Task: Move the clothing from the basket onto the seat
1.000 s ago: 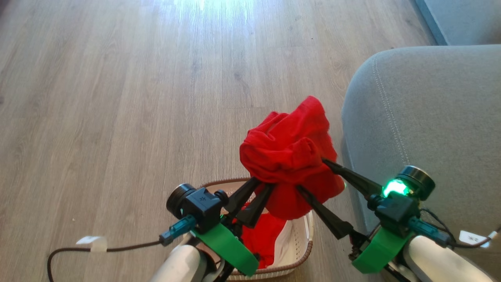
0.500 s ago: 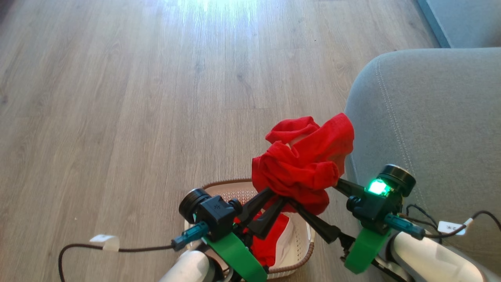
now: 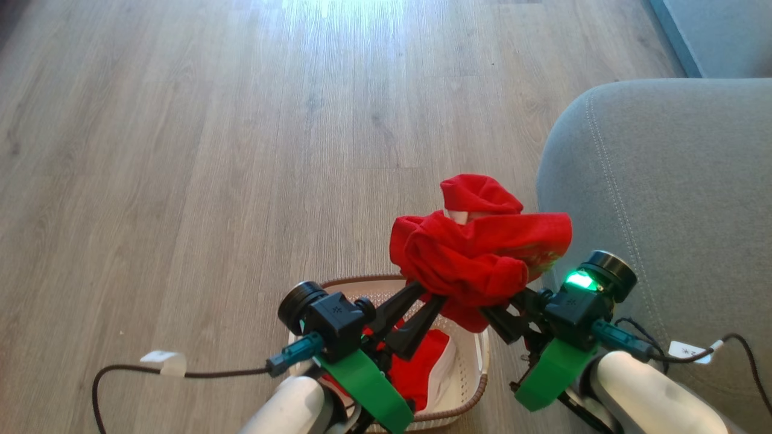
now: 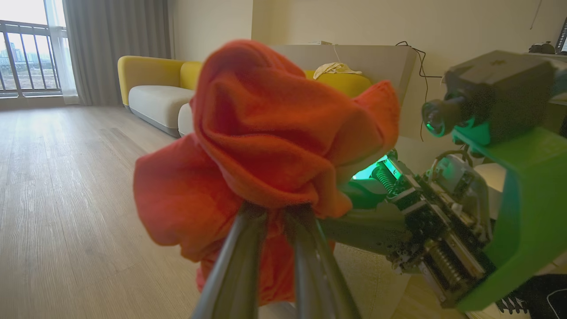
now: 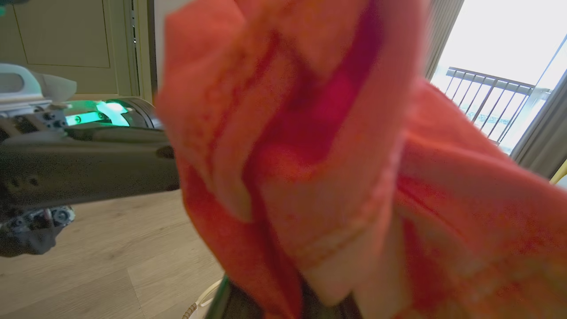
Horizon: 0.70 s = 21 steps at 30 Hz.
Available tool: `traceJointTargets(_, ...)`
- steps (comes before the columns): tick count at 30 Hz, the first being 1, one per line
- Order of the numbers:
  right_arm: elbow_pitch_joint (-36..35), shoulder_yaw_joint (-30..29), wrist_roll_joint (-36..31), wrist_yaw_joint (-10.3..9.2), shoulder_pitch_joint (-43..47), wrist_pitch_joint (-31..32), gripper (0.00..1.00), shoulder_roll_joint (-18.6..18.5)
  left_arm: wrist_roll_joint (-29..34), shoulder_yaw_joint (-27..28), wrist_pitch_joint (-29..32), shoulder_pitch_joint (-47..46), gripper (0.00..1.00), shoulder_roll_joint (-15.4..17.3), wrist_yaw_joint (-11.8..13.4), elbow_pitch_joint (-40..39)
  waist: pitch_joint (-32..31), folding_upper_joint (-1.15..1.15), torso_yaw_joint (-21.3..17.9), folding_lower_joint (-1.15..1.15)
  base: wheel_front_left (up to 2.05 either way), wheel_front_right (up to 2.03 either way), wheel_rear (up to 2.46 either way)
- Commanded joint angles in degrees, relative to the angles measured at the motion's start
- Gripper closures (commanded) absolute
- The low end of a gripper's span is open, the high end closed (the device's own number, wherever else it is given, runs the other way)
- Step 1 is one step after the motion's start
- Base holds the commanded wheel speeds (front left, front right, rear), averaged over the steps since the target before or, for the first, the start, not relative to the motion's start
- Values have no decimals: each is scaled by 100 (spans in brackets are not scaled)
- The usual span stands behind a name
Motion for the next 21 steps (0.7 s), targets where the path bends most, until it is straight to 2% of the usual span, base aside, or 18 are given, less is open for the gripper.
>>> traceJointTargets(1,-233,-206,-48,-3,-75,-56,100,54,-18,209,-23,-184,100,18,-9,-126,-2,0,1,0,0,0,0)
traceJointTargets(4,-292,-427,-190,-3,19,-56,100,161,-9,238,-23,-167,100,11,-9,-134,-10,0,-2,0,0,0,0)
traceJointTargets(5,-307,-507,-248,-3,52,-56,100,195,3,256,-23,-159,67,8,-9,-140,-15,0,-4,0,0,0,0)
traceJointTargets(6,-316,-586,-318,-3,86,-56,100,223,17,282,-23,-148,15,1,-9,-145,-20,0,-6,0,0,0,0)
traceJointTargets(7,-319,-658,-411,-3,115,-56,100,245,31,307,-23,-136,0,-8,-9,-149,-26,0,-9,0,0,0,0)
traceJointTargets(18,-247,-1535,-1135,-3,414,-56,100,516,141,489,-23,-9,0,-71,-9,-153,-84,0,-37,0,0,0,0)
traceJointTargets(21,-231,-1935,-1293,-3,536,-56,100,612,220,560,-23,64,0,-62,-9,-94,-103,0,-48,0,0,0,0)
